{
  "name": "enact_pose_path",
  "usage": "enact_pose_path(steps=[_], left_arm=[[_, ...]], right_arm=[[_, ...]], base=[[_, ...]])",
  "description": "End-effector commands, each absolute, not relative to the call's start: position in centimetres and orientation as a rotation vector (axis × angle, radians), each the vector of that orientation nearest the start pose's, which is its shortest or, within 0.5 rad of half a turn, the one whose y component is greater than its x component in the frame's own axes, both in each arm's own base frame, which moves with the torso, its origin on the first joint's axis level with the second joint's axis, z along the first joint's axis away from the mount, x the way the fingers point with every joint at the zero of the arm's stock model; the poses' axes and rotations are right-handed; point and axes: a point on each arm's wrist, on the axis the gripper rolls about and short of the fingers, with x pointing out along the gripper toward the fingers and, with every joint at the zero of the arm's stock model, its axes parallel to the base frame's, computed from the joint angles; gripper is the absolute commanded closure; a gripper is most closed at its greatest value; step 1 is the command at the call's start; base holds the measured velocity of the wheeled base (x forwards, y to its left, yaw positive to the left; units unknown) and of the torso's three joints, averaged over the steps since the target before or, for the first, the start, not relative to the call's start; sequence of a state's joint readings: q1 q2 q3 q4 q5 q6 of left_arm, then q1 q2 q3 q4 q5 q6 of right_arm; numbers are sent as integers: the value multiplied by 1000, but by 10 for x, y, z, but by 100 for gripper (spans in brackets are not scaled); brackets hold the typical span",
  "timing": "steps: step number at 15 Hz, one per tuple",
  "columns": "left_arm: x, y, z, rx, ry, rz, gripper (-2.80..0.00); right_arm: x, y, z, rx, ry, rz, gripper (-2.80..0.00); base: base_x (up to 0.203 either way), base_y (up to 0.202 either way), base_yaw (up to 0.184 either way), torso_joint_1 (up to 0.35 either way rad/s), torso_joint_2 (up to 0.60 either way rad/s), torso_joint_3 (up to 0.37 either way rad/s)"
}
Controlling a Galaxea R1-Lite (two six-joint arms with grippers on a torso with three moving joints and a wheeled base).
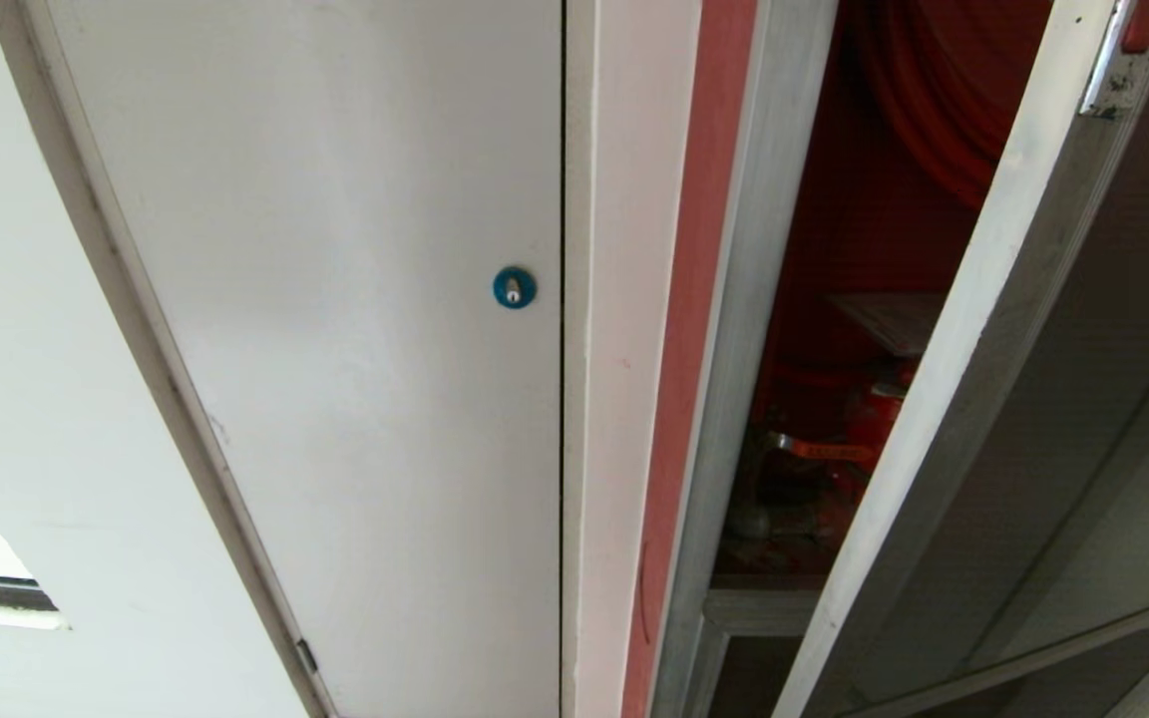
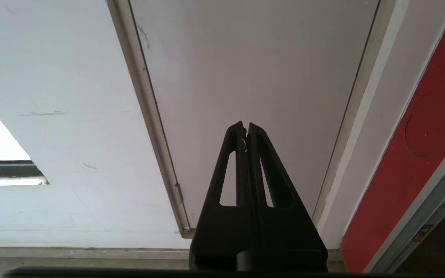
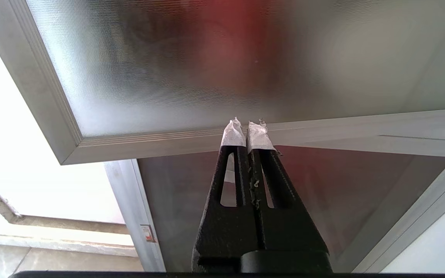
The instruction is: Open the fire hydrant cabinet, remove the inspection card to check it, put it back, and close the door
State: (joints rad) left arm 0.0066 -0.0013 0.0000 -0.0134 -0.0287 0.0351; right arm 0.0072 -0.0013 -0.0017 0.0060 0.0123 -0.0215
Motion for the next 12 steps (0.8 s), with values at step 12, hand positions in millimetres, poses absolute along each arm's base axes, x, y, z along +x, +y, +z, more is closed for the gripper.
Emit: enact_pose_path(steps=[12], left_arm=[[-22,-1,75,35,-8,-21,0]], right_arm=[[-23,0,76,12,3,20,0]], base=[[0,0,0,0,0,0]])
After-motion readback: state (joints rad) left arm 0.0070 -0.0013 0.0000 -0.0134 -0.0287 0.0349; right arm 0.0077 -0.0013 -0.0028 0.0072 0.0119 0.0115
